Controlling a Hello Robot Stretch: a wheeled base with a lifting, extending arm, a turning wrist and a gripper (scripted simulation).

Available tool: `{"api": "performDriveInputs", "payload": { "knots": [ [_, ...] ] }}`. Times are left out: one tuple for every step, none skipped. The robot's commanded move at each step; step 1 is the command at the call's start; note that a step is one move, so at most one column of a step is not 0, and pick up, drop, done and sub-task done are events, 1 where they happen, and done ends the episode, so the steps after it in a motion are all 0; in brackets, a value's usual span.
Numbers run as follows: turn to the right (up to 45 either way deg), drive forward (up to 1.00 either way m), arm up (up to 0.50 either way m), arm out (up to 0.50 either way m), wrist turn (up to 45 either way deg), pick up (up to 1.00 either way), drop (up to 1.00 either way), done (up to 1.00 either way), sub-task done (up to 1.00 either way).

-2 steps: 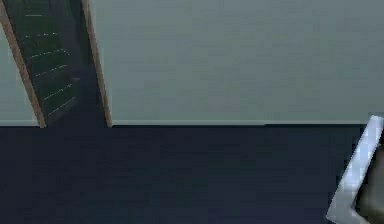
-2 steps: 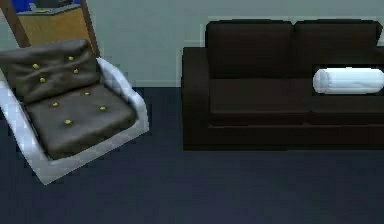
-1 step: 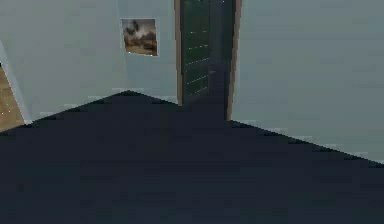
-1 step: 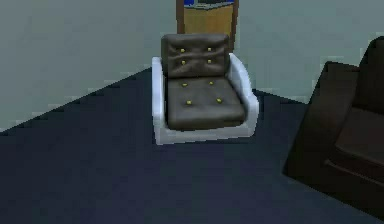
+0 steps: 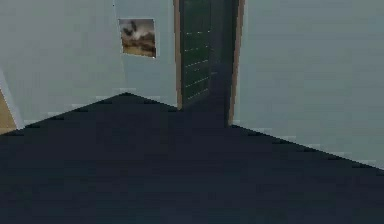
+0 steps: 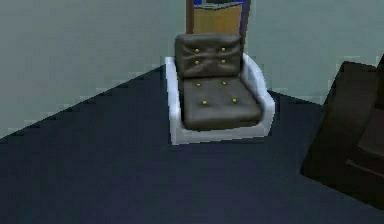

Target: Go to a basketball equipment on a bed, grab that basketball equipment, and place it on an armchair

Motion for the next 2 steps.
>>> {"api": "performDriveInputs", "payload": {
  "knots": [
    [3.0,0.0,0.0,0.0,0.0,0.0,0.0,0.0,0.0],
    [0.0,1.0,0.0,0.0,0.0,0.0,0.0,0.0,0.0]
  ]
}}
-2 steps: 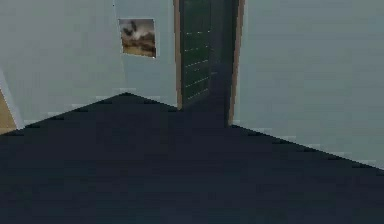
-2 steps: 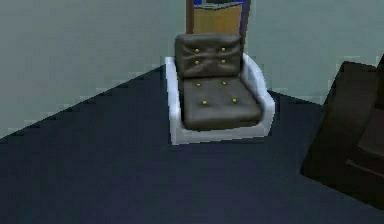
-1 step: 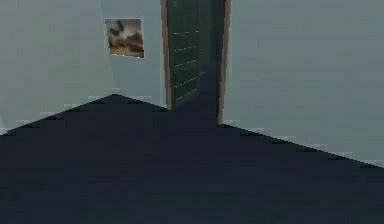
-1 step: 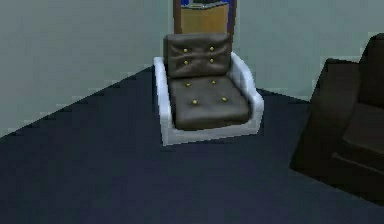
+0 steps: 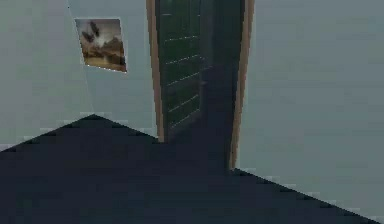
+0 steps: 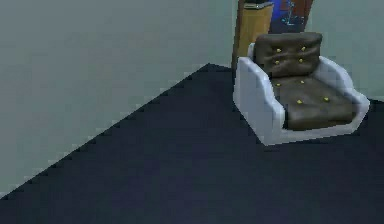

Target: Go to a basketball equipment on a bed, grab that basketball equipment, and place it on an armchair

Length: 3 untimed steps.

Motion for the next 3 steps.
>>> {"api": "performDriveInputs", "payload": {
  "knots": [
    [0.0,1.0,0.0,0.0,0.0,0.0,0.0,0.0,0.0],
    [6.0,0.0,0.0,0.0,0.0,0.0,0.0,0.0,0.0],
    [0.0,0.45,0.0,0.0,0.0,0.0,0.0,0.0,0.0]
  ]
}}
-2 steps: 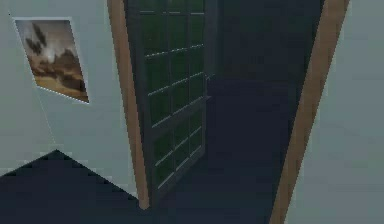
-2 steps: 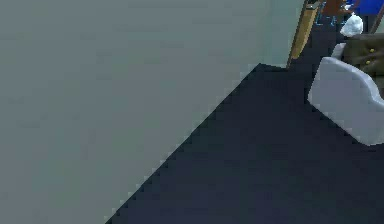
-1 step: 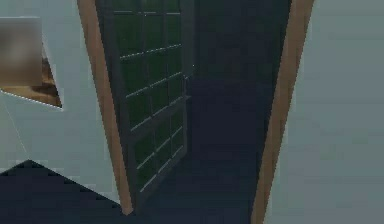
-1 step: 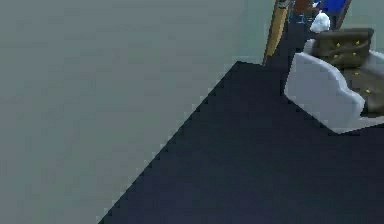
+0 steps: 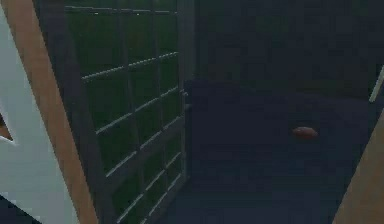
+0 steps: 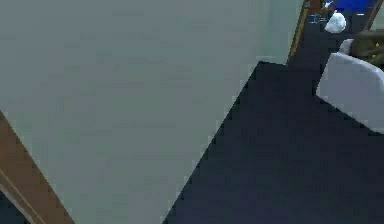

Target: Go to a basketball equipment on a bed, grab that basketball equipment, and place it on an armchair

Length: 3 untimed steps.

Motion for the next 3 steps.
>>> {"api": "performDriveInputs", "payload": {
  "knots": [
    [18.0,0.0,0.0,0.0,0.0,0.0,0.0,0.0,0.0],
    [0.0,0.75,0.0,0.0,0.0,0.0,0.0,0.0,0.0],
    [45.0,0.0,0.0,0.0,0.0,0.0,0.0,0.0,0.0]
  ]
}}
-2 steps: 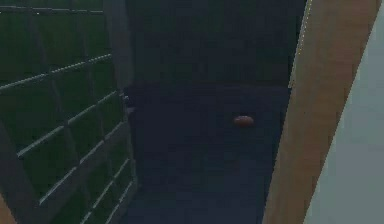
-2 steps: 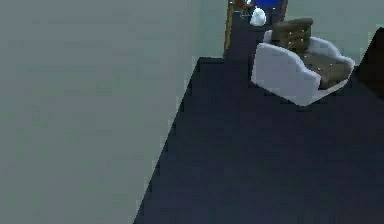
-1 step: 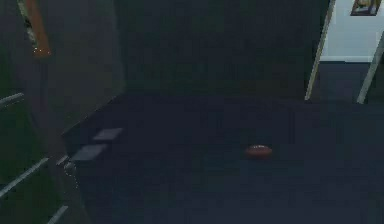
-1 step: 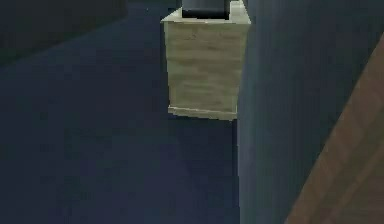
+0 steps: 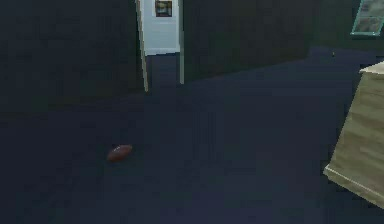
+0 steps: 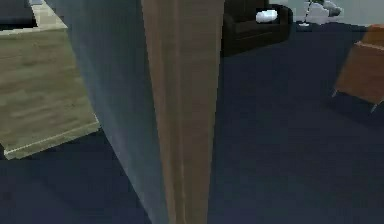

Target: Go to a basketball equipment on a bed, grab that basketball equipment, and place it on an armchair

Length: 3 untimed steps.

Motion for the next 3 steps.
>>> {"api": "performDriveInputs", "payload": {
  "knots": [
    [21.0,0.0,0.0,0.0,0.0,0.0,0.0,0.0,0.0],
    [0.0,1.0,0.0,0.0,0.0,0.0,0.0,0.0,0.0],
    [0.0,0.95,0.0,0.0,0.0,0.0,0.0,0.0,0.0]
  ]
}}
